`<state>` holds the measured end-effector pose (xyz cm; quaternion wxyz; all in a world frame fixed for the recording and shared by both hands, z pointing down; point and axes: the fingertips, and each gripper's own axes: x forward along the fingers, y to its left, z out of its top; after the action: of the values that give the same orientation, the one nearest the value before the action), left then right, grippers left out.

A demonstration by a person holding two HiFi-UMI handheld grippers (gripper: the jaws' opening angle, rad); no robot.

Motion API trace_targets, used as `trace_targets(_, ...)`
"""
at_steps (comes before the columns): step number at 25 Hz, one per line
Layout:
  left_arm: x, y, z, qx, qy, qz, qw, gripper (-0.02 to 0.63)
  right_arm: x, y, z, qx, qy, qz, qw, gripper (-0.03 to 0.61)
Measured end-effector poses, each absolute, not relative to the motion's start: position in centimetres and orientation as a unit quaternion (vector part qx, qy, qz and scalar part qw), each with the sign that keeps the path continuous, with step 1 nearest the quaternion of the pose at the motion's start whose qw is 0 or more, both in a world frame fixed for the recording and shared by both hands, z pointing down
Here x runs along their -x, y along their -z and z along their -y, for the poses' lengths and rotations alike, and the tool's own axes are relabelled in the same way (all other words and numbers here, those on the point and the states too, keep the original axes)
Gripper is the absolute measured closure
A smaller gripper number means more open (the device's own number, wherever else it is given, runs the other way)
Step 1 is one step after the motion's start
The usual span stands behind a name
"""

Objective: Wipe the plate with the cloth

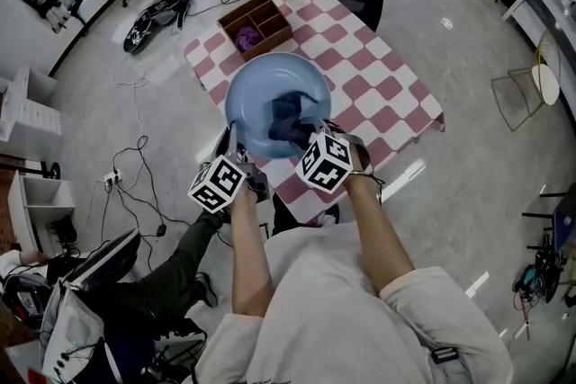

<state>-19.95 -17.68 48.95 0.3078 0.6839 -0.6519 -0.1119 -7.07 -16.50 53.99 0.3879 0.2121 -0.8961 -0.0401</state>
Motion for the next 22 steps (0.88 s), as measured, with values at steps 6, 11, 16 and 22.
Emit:
trace_targets(6,19.7,-49.0,17.6,-0.687,0.118,0.643,0.316,0.581,8.6,-54.0,15.2,-0.190,0.052,0.898,0.392,0.465)
trace_targets(11,19.1,-49.3,17.5,-0.694,0.119,0.633,0.322,0.581,9.2,-54.2,14.6,-0.180,0.056,0.900,0.394,0.465)
trace_targets(16,18.4,-49.6,17.3,-0.699,0.109,0.628,0.325,0.581,9.6,-53.6,14.7,-0.186,0.057,0.903,0.384,0.465)
trace_targets(22,16.2,-50.0,17.3,-0.714,0.100,0.607,0.334,0.581,9.4,-52.9,15.5,-0.213,0.057,0.905,0.364,0.465)
